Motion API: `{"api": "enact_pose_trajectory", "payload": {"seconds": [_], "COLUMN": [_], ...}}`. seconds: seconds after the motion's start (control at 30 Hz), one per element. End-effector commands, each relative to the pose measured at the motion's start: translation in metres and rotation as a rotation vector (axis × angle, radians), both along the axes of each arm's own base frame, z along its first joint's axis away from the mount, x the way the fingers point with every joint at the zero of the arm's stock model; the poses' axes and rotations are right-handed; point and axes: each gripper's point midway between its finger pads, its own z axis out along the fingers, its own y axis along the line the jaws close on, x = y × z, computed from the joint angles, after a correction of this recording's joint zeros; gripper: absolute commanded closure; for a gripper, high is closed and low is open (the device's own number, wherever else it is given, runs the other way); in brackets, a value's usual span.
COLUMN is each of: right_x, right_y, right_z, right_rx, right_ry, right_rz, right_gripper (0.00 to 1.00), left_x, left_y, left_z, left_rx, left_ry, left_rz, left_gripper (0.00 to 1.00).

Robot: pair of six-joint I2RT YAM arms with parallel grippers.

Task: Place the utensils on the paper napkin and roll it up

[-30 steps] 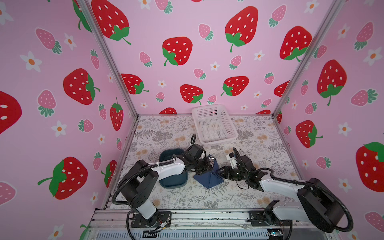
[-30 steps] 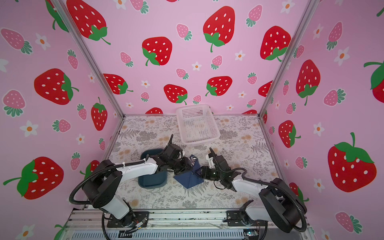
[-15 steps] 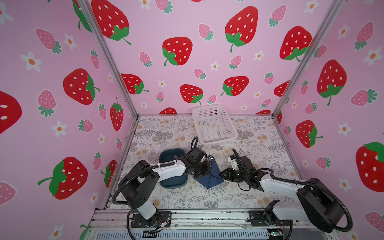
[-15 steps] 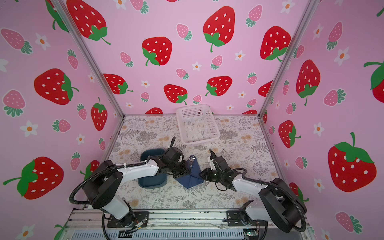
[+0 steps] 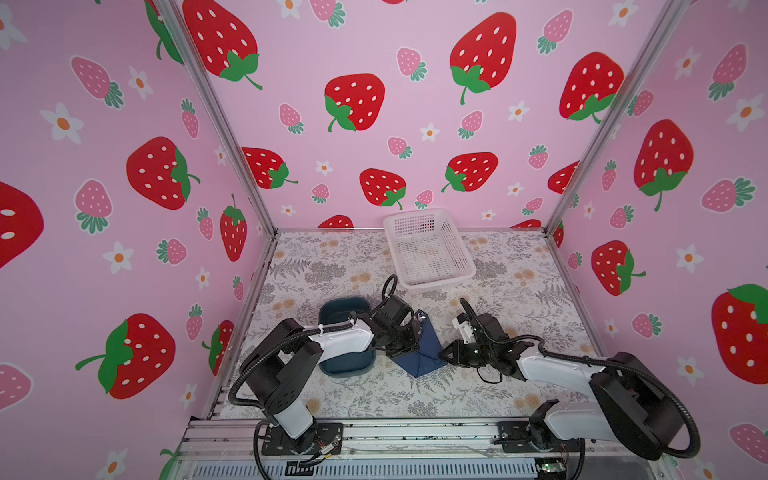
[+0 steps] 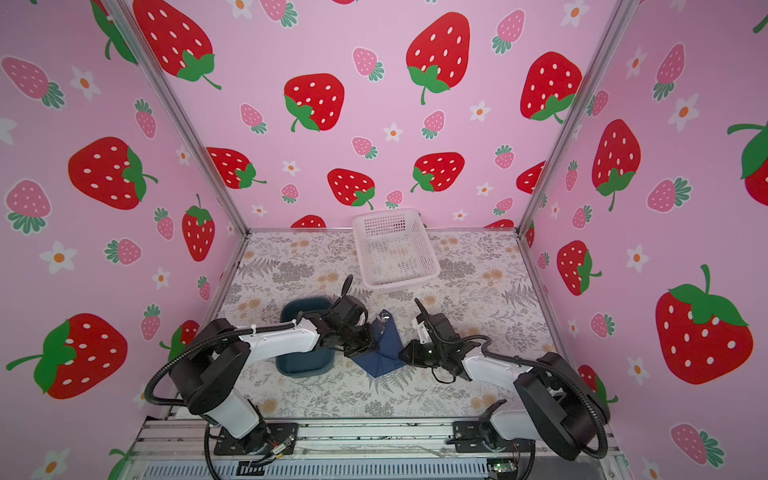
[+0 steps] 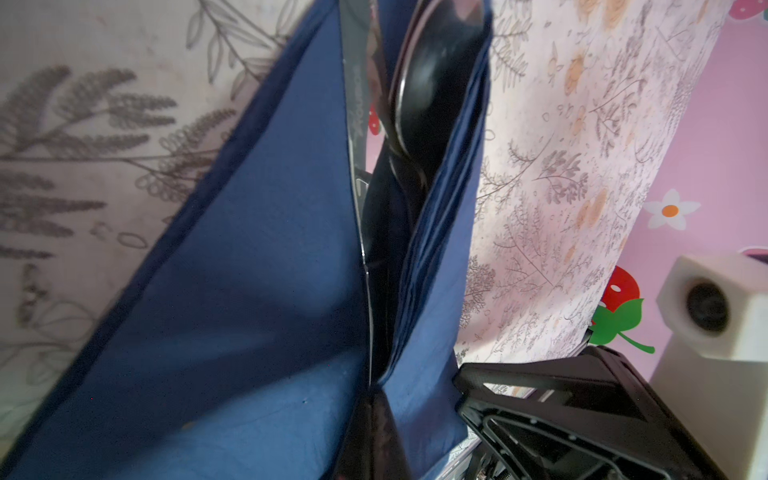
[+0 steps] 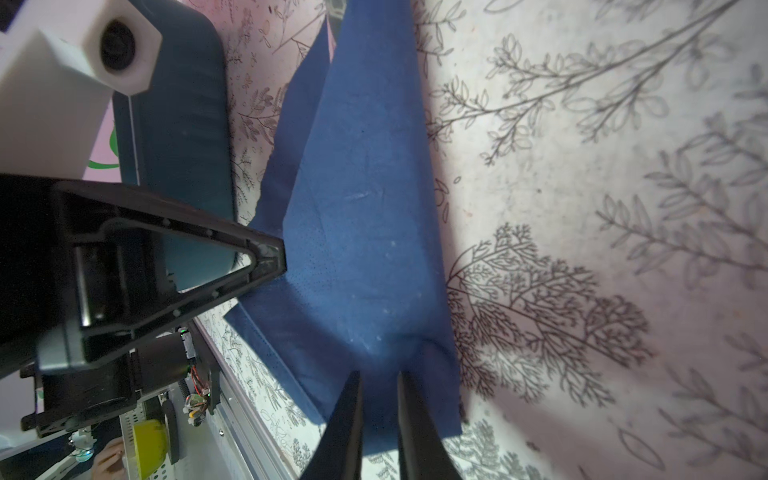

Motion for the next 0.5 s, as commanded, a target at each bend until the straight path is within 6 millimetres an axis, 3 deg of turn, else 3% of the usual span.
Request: {"api": "enact_pose_trajectory", "payload": {"seconds": [0.0,0.23,0.47], "right_x": [0.0016,0.0010,-0.0007], "right_y": [0.0051,0.0057,0.0059], "right_z": [0.0012,-0.0067,-0.0012], "right_rx": [0.000,-0.016,-0.001], "right_ry": [0.001,0.017,0.007], "right_rz": [0.024,0.026,0.029], "right_gripper": [0.81,0.80,0.80], "left_x": [0.0009,0.0005,0.0045], "left_y": [0.0007,0.0014,0.0020], "left_z": [-0.0029,-0.0081,-0.0089], "left_rx": [0.022,0.033,0.053], "left_ry": [0.006,0.011,-0.004], "left_rz": [-0.004,-0.008,-0.012], "left_gripper": [1.00,1.00,1.00]}}
